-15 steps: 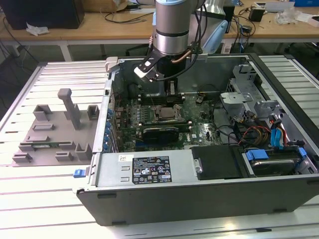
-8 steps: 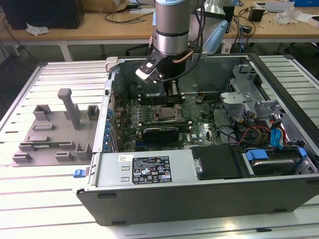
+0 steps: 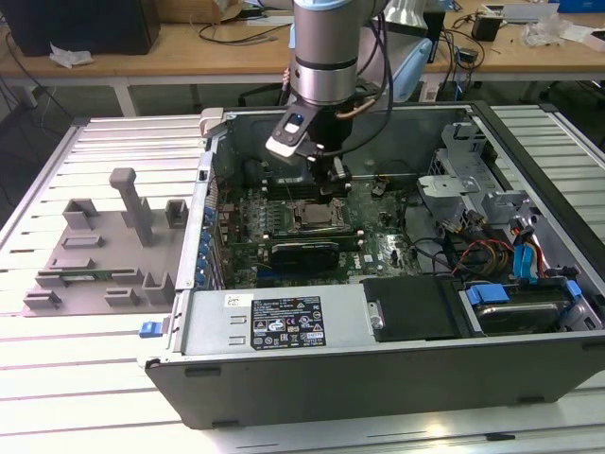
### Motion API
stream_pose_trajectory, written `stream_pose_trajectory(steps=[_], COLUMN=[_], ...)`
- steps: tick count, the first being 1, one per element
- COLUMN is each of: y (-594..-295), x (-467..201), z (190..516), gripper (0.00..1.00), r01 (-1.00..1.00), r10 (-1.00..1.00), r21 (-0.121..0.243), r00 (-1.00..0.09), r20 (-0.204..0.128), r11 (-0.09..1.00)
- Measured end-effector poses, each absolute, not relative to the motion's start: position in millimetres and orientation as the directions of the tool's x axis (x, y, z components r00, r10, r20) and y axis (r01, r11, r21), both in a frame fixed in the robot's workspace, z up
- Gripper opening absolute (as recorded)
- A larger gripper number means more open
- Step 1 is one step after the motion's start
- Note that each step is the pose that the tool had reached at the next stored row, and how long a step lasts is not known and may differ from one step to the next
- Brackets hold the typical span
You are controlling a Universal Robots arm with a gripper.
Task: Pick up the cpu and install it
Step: 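Close the cpu cover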
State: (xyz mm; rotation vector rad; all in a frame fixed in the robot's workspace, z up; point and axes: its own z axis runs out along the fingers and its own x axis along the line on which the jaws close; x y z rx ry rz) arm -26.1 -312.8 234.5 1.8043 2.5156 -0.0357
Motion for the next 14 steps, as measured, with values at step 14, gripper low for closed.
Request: stream_pose_trajectory(steps=[14], y=[-312.9], x=[-26.2], z=[234.4], gripper=[0.11], r01=[0.815], r10=[0.813], r21=[0.005], r00=[-0.579], r20=[-0.056], r11=[0.58])
